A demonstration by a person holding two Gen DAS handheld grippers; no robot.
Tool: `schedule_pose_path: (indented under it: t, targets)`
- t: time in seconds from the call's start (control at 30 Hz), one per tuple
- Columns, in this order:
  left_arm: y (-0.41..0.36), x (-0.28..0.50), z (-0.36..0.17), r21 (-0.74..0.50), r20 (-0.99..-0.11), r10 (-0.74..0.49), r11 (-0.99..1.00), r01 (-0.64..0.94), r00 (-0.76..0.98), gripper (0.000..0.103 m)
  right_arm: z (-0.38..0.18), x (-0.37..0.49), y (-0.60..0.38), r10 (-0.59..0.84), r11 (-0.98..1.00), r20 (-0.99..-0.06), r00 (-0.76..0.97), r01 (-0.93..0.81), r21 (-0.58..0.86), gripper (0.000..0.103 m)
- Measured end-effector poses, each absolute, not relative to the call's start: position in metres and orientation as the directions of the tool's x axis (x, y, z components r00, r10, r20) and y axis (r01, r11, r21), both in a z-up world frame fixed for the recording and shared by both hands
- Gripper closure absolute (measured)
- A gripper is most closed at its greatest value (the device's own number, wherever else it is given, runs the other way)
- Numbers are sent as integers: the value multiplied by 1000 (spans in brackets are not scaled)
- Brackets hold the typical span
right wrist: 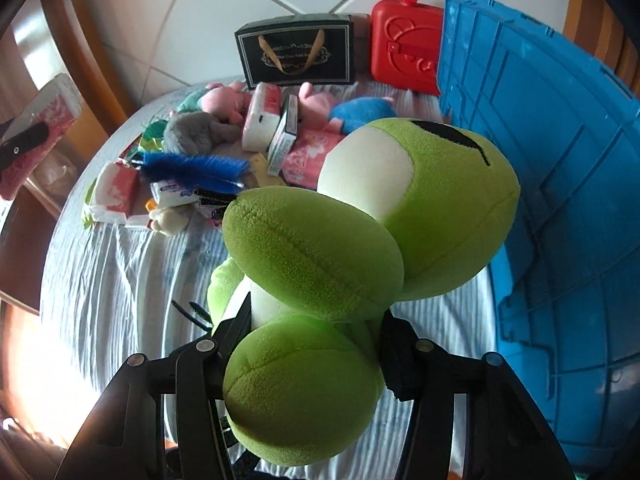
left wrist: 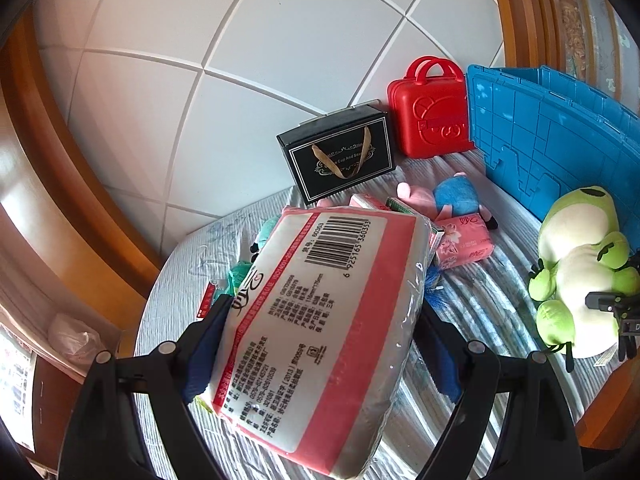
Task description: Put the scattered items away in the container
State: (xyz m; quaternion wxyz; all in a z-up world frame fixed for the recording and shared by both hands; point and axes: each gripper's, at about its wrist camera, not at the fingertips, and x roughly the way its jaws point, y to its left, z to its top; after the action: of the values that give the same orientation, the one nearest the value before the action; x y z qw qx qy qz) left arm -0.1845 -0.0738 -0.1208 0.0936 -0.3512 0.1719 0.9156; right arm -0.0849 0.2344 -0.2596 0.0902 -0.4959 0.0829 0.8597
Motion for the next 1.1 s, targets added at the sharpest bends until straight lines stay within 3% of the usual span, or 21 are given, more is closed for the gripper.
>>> schedule_pose_path:
  t: [0.53,1.1]
  targets:
    - [-13,-160,-64,253,-593,51,-936,-246,-804,17,-121,-45,263,72,-985,-695,-716,-161,64,51]
    - [165,-157,-2,252,-491,156,-916,-312,-857,17,-34,28,398,141,-983,-605,-784,-182,7,51]
